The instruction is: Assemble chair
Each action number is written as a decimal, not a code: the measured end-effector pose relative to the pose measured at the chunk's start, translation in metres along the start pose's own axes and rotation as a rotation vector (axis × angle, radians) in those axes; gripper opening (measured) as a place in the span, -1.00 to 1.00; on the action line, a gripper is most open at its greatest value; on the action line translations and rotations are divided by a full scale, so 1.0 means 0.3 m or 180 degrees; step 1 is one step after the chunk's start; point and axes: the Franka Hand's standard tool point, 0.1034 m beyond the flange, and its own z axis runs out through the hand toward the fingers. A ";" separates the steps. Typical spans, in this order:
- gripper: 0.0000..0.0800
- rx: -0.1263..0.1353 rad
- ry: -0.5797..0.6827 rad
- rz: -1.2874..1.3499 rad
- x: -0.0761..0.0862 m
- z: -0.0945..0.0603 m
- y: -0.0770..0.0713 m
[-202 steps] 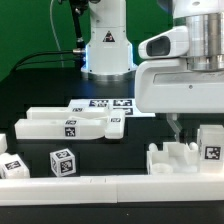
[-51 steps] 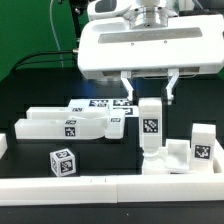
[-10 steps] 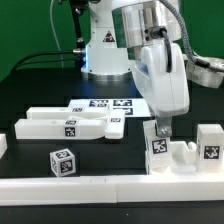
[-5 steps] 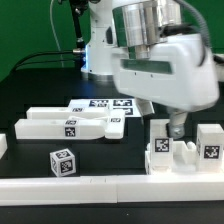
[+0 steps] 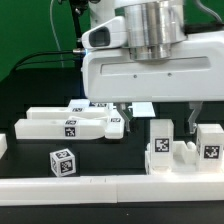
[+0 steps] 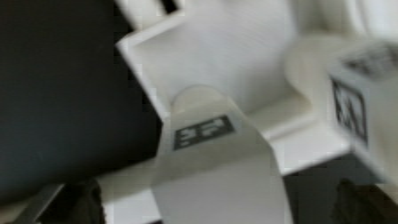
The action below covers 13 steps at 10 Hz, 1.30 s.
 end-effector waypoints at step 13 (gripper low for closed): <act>-0.29 0.0237 -0.0211 0.4240 0.022 0.016 0.001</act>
Offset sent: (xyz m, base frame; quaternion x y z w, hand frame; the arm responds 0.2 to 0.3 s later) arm 0.0000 0.0000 0.0000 0.0000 0.0000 0.0000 1.0000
